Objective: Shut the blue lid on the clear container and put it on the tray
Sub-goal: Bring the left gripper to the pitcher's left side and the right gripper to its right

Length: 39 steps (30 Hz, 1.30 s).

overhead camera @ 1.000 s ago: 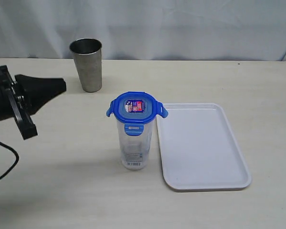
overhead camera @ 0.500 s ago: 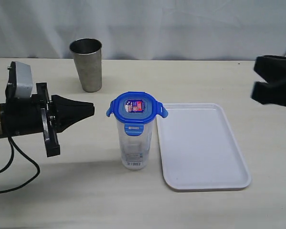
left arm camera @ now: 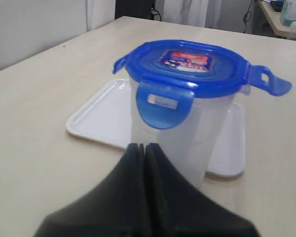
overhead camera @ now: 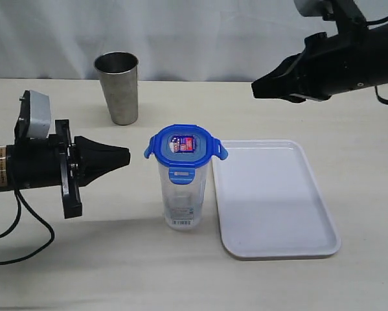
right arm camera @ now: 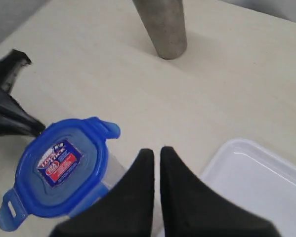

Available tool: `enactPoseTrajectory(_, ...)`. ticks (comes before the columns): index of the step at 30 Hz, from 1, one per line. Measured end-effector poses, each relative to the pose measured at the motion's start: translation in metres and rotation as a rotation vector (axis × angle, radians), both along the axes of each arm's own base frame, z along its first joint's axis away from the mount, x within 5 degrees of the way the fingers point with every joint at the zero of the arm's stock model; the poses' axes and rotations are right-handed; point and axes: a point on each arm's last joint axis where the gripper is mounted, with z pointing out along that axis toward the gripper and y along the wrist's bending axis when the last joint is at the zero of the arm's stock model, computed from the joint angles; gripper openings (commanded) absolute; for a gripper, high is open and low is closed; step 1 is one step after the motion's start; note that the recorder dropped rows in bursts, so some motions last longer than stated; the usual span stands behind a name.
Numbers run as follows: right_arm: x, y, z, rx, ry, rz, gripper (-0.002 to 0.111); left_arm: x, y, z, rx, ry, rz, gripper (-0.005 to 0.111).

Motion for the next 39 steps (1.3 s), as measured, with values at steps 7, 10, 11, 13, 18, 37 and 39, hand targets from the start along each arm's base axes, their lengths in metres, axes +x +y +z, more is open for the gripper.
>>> enactPoseTrajectory(7, 0.033, -0.001, -0.057, 0.067, 0.019, 0.138, 0.004, -0.011, -0.013, -0.003, 0.029, 0.013, -0.117, 0.000)
enactPoseTrajectory(10, 0.039, 0.002, -0.081, 0.052, 0.011, 0.215, 0.004, -0.013, -0.017, -0.004, 0.037, 0.016, -0.133, 0.000)
enactPoseTrajectory(11, 0.040, 0.001, -0.085, 0.040, -0.004, 0.237, 0.004, -0.013, -0.018, -0.004, 0.041, 0.016, -0.134, 0.000)
enactPoseTrajectory(13, 0.039, -0.003, -0.085, 0.022, -0.052, 0.294, 0.004, -0.013, -0.018, -0.004, 0.046, 0.017, -0.130, 0.000)
enactPoseTrajectory(18, 0.043, -0.036, -0.084, 0.064, -0.166, 0.274, 0.004, -0.010, -0.018, -0.002, 0.028, 0.001, -0.100, 0.000)
enactPoseTrajectory(37, 0.034, -0.031, -0.083, 0.287, -0.265, 0.328, 0.004, -0.004, -0.018, 0.000, 0.042, -0.120, -0.058, 0.000)
enactPoseTrajectory(39, 0.032, -0.024, -0.083, 0.284, -0.262, 0.347, 0.004, -0.004, -0.018, 0.000, 0.042, -0.120, -0.058, 0.000)
